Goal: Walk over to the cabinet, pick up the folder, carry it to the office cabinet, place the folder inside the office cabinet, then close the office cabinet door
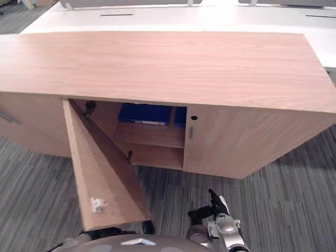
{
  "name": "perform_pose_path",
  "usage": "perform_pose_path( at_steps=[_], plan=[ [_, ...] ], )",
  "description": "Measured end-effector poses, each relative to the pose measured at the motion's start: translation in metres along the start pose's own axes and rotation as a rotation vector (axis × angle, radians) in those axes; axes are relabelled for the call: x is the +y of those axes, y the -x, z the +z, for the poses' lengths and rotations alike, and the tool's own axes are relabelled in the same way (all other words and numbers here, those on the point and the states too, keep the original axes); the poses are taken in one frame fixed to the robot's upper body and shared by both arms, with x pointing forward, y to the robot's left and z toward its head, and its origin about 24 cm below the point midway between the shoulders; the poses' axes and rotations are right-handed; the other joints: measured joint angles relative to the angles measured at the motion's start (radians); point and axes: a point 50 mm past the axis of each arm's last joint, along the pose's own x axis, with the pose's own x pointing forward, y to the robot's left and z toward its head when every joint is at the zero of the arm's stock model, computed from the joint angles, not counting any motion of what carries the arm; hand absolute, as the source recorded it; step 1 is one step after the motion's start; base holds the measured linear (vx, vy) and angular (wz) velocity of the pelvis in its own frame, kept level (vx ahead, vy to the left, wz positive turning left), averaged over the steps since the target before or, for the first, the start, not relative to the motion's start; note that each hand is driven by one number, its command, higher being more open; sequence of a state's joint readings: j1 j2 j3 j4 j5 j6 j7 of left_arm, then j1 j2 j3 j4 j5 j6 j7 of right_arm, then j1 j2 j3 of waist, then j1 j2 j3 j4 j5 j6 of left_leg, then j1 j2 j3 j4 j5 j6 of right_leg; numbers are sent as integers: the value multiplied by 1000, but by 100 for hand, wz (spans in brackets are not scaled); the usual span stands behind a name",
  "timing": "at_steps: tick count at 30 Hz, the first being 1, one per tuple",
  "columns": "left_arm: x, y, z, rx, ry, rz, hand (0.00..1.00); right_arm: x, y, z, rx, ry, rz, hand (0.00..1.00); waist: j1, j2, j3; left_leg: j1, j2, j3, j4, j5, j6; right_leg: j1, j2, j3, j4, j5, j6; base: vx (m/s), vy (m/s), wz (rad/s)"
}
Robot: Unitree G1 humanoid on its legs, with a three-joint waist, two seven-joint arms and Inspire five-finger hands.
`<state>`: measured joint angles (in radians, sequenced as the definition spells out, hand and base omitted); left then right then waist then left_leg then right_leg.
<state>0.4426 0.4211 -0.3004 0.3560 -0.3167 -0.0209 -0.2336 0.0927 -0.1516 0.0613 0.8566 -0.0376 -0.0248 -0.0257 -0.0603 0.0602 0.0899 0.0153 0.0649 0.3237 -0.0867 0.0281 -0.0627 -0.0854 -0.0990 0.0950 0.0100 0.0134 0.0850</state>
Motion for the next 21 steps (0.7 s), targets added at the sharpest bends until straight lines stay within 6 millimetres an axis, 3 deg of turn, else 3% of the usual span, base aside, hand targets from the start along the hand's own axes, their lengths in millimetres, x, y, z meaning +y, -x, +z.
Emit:
perform_pose_path(
  at_steps=[6, 13, 21],
  plan=[
    [-27, -34, 46, -159, 7, -52, 100, 11, 0, 2, -5, -17, 24, 100, -25, 6, -5, 21, 12, 59, 0, -7, 1, 1, 20, 59, -32, 33, 4, 43, -5, -36],
    [-34, -53, 91, -289, -74, 17, 100, 10, -1, 4, -8, -20, 0, 100, -59, 7, -7, 43, 11, 111, 8, -23, 1, -2, 25, 107, -36, 55, 11, -15, 3, -26],
    [-39, -63, 105, -333, -80, 118, 100, 13, -1, 2, 3, -27, -22, 100, -62, -4, -13, 50, 11, 135, 10, -32, -8, -2, 27, 132, -64, 75, 8, -39, -8, -11]
  ],
)
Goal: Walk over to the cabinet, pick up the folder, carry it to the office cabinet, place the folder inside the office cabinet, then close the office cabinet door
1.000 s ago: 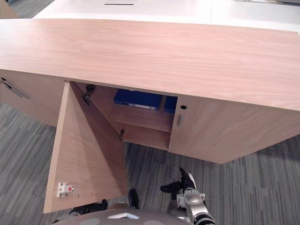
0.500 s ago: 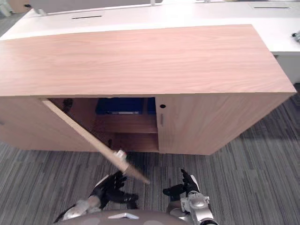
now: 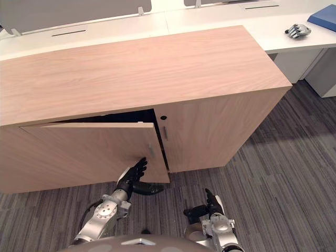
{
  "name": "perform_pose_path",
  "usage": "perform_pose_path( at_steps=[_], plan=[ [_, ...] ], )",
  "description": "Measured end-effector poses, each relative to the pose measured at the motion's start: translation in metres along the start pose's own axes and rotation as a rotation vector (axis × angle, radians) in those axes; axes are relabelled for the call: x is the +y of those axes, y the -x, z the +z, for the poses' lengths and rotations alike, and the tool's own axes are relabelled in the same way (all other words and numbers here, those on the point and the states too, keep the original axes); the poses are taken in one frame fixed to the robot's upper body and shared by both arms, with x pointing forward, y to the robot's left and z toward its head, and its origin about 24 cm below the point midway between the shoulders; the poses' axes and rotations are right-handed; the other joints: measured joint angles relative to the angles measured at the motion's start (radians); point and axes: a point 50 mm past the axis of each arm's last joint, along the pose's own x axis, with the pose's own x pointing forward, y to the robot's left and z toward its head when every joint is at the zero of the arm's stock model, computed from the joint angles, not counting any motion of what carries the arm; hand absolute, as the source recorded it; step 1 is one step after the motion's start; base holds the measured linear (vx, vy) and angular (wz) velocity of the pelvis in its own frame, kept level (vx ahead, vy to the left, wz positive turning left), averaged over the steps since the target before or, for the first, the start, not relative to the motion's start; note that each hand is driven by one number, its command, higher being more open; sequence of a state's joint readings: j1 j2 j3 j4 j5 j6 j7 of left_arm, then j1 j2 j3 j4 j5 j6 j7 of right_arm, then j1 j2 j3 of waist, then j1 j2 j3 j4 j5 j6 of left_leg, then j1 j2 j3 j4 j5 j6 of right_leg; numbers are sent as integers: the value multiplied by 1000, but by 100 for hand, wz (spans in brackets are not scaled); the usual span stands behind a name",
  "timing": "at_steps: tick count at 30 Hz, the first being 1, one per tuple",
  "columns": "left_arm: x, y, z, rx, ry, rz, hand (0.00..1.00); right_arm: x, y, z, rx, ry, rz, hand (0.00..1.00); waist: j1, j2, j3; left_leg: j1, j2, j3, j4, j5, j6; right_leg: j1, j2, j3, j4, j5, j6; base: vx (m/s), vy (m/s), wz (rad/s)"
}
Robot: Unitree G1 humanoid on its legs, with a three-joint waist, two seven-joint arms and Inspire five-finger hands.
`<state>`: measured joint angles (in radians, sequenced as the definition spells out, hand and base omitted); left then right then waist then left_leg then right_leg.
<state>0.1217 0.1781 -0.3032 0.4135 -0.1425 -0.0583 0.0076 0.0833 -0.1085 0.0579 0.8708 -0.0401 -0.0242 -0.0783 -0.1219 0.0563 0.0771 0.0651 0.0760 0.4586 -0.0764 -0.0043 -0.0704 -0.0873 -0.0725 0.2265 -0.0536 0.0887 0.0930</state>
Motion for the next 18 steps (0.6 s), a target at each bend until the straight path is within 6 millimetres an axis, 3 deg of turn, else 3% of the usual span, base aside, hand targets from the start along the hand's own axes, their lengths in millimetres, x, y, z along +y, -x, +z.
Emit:
perform_pose_path(
  at_steps=[9, 18],
  plan=[
    [21, -15, 9, -5, -33, 131, 100, 7, 1, -8, 38, -12, -5, 100, 0, -42, -26, 3, 2, 8, -2, 2, 3, 0, 3, 4, -5, 3, 1, 4, 0, -2],
    [27, -23, 18, -16, -55, 152, 100, 5, 1, -10, 53, -44, -19, 100, -3, -45, -31, 7, 1, 14, -5, 2, 3, 0, 3, 5, -5, 3, 1, 0, -1, -1]
  ],
)
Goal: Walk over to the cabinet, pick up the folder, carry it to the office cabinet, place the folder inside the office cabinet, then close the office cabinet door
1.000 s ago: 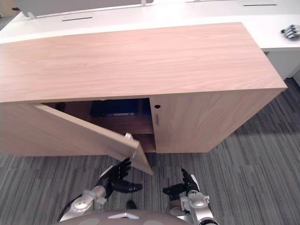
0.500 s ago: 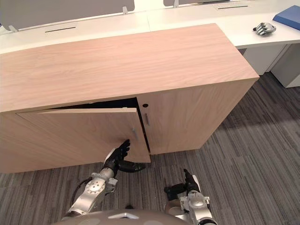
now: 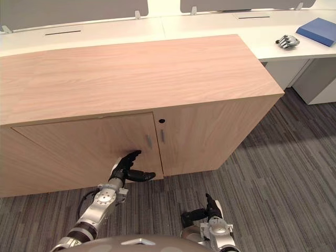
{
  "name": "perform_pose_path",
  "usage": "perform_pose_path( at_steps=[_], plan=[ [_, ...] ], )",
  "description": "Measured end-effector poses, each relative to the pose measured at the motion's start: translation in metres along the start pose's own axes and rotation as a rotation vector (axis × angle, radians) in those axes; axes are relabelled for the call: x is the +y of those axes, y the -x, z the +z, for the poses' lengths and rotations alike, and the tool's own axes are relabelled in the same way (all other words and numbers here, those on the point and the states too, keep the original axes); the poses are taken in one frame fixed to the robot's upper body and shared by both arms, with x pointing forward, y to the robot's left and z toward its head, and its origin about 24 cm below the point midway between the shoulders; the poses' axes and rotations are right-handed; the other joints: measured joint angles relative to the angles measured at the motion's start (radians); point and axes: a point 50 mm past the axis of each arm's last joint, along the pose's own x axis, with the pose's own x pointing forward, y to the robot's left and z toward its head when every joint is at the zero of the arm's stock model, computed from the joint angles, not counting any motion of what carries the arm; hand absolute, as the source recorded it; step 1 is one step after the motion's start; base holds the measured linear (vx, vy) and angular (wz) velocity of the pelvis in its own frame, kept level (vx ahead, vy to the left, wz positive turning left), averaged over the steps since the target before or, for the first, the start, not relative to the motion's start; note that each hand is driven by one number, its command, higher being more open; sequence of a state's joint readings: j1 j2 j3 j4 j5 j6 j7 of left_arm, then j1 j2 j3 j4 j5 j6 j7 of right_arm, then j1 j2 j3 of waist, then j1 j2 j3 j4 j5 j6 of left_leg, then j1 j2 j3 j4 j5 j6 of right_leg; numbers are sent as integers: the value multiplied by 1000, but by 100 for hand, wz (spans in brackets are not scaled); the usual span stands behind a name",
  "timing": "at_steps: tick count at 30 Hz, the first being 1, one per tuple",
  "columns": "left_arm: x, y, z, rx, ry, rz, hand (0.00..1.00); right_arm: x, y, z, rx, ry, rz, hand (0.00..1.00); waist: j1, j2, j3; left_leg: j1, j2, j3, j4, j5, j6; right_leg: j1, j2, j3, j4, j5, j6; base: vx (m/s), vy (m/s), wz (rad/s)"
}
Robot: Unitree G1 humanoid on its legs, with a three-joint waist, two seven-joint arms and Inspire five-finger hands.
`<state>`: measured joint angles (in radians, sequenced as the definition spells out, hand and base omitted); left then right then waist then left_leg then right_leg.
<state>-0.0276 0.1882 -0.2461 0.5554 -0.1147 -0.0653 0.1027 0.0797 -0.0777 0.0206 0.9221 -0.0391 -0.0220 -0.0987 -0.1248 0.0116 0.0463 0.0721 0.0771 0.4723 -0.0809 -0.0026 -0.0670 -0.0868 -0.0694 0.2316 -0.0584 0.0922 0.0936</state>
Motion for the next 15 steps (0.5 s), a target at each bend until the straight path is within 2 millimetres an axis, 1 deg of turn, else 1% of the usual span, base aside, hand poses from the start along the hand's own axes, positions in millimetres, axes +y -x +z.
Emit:
perform_pose_path(
  at_steps=[10, 14, 15],
  plan=[
    [1, 1, -2, 3, -3, 1, 100, -1, 0, -4, 20, -13, -6, 100, 1, -6, -16, 8, -5, -14, -6, 6, 7, 13, -5, -14, -1, 0, 0, -1, 0, 3],
    [0, 9, -15, 35, -1, -16, 100, -5, 1, -12, 53, -92, -31, 100, 4, -5, -24, 19, -5, -26, -6, 7, 8, 32, -7, -28, -8, -1, 0, -25, -2, 9],
    [-1, 13, -21, 53, -5, -26, 100, -7, 2, -14, 60, -115, -42, 100, 5, -6, -24, 21, -5, -30, -6, 7, 8, 37, -8, -32, -10, -2, -1, -30, -4, 9]
  ],
)
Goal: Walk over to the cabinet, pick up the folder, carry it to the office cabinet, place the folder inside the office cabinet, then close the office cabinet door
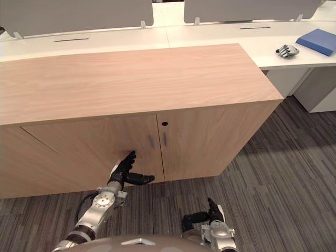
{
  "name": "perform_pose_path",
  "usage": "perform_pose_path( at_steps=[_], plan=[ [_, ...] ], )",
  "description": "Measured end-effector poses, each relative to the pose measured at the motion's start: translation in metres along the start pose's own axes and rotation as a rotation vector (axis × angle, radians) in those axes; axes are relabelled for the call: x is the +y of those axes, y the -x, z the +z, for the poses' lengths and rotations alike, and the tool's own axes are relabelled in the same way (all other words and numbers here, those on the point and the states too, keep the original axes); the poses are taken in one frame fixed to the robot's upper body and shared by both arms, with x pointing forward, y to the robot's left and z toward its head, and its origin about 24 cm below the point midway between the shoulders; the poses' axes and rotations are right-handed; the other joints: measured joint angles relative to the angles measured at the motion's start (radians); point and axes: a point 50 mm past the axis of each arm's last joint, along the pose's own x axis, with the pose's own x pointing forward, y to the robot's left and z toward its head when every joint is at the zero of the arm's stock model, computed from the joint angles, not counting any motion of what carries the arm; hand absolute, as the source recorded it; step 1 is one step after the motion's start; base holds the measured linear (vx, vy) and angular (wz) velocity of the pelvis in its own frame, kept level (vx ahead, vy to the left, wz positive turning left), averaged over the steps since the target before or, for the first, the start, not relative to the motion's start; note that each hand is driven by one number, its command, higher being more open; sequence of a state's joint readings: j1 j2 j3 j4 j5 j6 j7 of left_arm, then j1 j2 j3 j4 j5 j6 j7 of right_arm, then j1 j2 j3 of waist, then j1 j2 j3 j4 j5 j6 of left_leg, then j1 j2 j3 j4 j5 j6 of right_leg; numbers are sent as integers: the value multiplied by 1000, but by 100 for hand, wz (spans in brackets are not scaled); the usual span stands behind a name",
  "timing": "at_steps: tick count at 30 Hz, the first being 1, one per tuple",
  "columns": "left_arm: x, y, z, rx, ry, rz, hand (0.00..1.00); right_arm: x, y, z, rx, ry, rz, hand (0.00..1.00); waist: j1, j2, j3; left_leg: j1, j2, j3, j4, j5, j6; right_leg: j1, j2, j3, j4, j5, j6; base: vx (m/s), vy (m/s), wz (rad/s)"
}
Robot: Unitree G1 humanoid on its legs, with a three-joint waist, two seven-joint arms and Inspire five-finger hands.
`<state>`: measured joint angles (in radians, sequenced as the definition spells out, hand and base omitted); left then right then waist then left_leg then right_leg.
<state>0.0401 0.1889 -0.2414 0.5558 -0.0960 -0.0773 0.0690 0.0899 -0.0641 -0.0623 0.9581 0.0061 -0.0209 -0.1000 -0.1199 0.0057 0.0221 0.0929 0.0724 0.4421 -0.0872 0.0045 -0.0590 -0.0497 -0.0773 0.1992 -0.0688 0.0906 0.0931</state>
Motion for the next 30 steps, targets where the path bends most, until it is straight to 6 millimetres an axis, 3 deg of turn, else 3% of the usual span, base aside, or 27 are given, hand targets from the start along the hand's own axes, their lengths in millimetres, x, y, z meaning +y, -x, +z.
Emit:
perform_pose_path(
  at_steps=[5, 10, 11, 13, 15, 18, 26, 30],
  plan=[
    [0, 15, -45, 172, -28, -34, 100, -7, 1, -9, 36, -74, -34, 100, 1, -10, -5, 5, 2, -25, 0, 3, 0, 25, -3, -28, -11, -1, -2, -30, -5, 16],
    [16, 43, -98, 398, -50, 21, 100, -13, 3, -19, 74, -132, -64, 100, 10, -31, -9, -3, 11, -50, 49, -16, -17, 40, -2, -31, -13, -4, -5, -2, -1, 3],
    [19, 46, -102, 419, -42, 34, 100, -13, 3, -20, 78, -133, -65, 100, 13, -34, -7, -9, 11, -76, 65, -23, -19, 40, -3, -28, -13, -4, -5, 22, -38, -14],
    [28, 55, -116, 492, -24, 82, 100, -15, 2, -21, 87, -129, -69, 100, 30, -36, 3, -34, 11, -239, 138, -67, -28, 30, -2, 3, -12, 1, 0, 24, -53, -32],
    [31, 59, -121, 520, -20, 106, 100, -17, 2, -21, 94, -128, -74, 100, 37, -33, 14, -40, 6, -267, 166, -102, -24, 28, -2, 25, -19, 4, 6, -9, 24, -29],
    [37, 68, -131, 569, -6, 153, 100, -16, 2, -22, 100, -133, -71, 100, 58, -34, 21, -34, -17, -292, 195, -179, -48, 15, -4, 61, -20, 11, 6, -20, 95, -63],
    [33, 62, -128, 566, -15, 142, 100, -21, 1, -21, 101, -154, -82, 100, 51, -10, 29, 3, 3, -324, 192, -184, -14, 16, 41, 83, -17, 23, -6, 107, 30, -29],
    [22, 49, -119, 535, 13, 126, 100, -26, -2, -12, 78, -145, -88, 100, 51, 26, 45, 15, 6, -343, 179, -184, -14, 15, 49, 88, -17, 24, -7, 93, 22, -12]
  ],
)
